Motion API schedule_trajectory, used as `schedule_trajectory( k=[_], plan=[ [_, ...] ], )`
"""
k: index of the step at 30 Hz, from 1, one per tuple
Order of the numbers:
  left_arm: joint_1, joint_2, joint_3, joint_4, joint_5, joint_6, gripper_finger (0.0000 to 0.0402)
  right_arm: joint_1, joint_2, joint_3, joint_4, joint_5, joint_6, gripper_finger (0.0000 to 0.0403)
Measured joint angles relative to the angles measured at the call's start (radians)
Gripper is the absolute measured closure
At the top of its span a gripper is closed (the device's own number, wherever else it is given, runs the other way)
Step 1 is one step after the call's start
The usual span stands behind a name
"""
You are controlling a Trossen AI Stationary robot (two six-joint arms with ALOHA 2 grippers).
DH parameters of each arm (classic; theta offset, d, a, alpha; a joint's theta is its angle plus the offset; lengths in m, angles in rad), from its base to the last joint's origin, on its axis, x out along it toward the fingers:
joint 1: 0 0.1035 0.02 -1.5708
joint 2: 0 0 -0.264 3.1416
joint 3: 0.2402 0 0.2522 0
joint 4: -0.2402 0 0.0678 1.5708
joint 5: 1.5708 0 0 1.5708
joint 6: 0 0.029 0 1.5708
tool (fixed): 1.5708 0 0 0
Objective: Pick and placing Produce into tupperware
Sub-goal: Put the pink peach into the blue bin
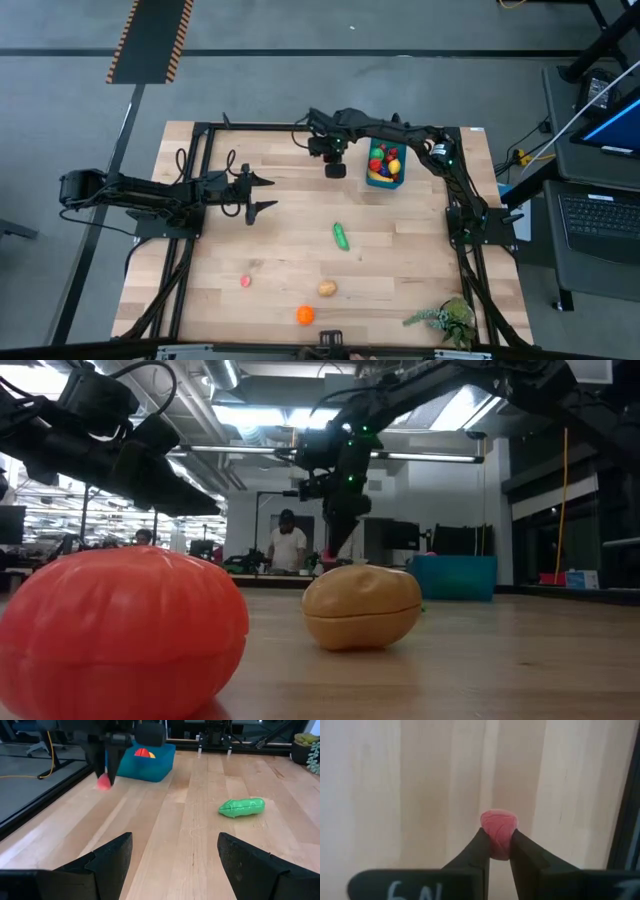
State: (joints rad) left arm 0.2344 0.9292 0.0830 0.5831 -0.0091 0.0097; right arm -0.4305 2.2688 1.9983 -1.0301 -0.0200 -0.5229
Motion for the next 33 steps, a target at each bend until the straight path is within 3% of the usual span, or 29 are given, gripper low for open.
schedule_trajectory(
  k=[12, 33],
  plan=[
    [0.000, 0.000, 0.000, 0.000, 0.000, 0.000, 0.0115, -0.014, 0.001, 0.132, -0.267, 0.001, 0.108, 0.0350],
    [0.000, 0.000, 0.000, 0.000, 0.000, 0.022, 0.0115, -0.031, -0.022, 0.123, -0.199, 0.000, 0.137, 0.0351]
  ],
)
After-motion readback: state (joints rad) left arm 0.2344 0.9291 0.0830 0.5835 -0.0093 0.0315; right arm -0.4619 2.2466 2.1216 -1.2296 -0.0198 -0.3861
